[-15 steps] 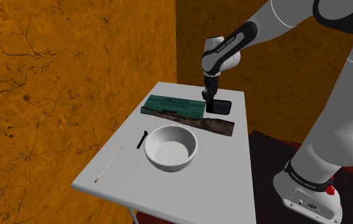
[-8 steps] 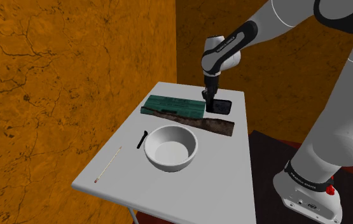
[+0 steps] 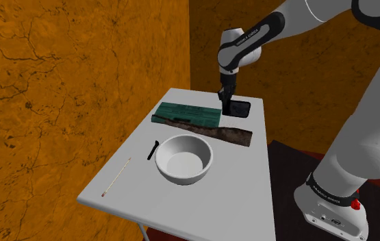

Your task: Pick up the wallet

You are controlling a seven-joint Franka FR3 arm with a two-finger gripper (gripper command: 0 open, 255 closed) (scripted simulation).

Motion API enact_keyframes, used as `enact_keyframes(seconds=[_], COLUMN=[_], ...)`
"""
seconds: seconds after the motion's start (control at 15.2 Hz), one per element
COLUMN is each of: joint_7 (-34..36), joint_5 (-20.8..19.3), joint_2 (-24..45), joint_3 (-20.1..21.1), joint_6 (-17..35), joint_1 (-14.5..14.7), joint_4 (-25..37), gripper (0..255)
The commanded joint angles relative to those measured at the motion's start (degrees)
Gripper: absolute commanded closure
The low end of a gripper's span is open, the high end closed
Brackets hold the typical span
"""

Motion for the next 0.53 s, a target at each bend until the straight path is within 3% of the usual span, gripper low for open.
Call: enact_keyframes(seconds=[0.0, 0.46], joint_7=[0.0, 0.3], joint_5=[-0.3, -0.7], joint_2=[-1.0, -3.0], joint_3=[-0.1, -0.1], joint_6=[-1.6, -5.5], joint_1=[-0.1, 0.0], joint_4=[0.6, 2.5], gripper=[255, 255])
